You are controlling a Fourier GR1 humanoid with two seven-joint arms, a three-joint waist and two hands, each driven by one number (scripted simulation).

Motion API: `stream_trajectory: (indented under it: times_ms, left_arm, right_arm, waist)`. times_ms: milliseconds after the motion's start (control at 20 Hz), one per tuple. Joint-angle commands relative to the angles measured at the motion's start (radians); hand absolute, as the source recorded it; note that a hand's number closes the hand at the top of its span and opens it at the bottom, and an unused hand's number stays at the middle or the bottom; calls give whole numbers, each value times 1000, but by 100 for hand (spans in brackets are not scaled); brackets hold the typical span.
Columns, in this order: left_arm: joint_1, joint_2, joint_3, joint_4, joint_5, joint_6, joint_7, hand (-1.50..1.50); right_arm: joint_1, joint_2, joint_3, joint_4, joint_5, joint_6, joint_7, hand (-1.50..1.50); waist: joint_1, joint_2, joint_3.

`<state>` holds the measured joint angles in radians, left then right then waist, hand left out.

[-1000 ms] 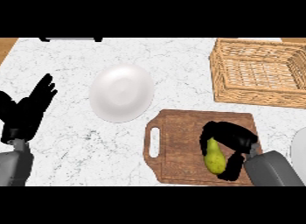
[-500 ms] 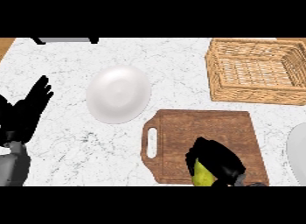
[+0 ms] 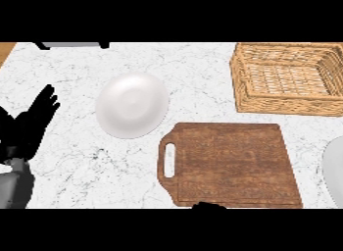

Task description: Pick the pear from the cutting board and place it in the basket

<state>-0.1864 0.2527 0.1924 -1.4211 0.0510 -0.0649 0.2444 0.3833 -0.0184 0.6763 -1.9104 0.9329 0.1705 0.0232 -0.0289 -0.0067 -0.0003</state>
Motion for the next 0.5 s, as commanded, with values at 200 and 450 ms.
stream_trajectory:
  times_ms: [200,450]
  left_arm:
    - [23,7,-11,-26,-11,-11,-1,0]
    - [-29,28,15,4,6,-15,20,0]
  right_arm:
    - [167,-1,184,-365,63,-170,42,150]
    - [124,16,109,-481,76,-119,151,150]
  waist:
    - [9,-3,0]
    - [7,3,-2]
